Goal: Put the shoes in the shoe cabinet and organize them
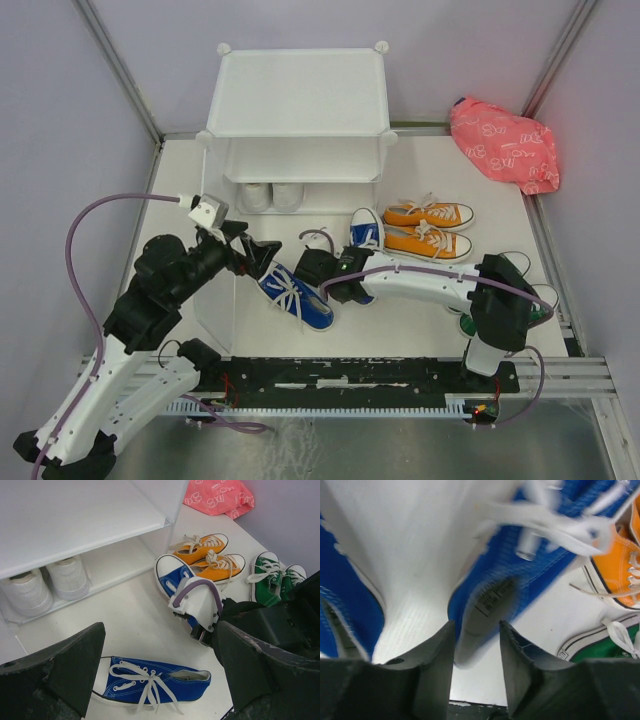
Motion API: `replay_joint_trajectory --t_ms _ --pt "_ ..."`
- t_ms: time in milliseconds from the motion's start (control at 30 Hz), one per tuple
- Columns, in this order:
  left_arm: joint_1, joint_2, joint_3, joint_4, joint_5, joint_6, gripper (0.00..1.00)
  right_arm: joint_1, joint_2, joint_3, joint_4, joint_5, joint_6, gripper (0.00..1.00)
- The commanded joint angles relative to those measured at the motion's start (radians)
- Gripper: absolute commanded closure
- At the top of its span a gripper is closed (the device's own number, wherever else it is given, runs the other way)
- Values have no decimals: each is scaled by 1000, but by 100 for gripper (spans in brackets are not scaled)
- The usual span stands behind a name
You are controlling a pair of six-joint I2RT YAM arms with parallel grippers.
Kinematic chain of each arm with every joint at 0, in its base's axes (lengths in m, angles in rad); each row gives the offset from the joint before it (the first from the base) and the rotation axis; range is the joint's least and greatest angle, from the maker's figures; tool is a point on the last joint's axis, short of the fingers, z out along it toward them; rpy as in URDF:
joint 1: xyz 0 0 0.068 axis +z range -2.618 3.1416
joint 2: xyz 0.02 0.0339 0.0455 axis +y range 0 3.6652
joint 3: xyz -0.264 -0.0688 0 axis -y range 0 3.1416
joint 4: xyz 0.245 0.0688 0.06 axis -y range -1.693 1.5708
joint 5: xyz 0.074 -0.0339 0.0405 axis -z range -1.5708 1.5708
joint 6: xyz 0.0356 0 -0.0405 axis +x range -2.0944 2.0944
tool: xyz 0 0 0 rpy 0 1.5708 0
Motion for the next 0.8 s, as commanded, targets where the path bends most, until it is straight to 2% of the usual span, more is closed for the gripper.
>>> replay_joint_trajectory --t_ms 0,133,200,333,433,767 --pt "2 16 47 29 -11 -29 1 -6 -25 -81 44 6 -8 40" --pt "2 29 44 35 1 -26 1 -1 -110 -123 50 -36 39 18" --pt "1 31 37 44 6 -27 1 -1 -155 -133 60 -52 84 17" --pt "2 37 33 47 11 -27 1 -1 -160 -97 69 -31 195 20" --pt "2 37 33 46 16 -28 1 -1 -125 -85 141 -24 221 23" --pt "2 22 33 22 12 -24 1 -10 113 -5 258 46 275 40"
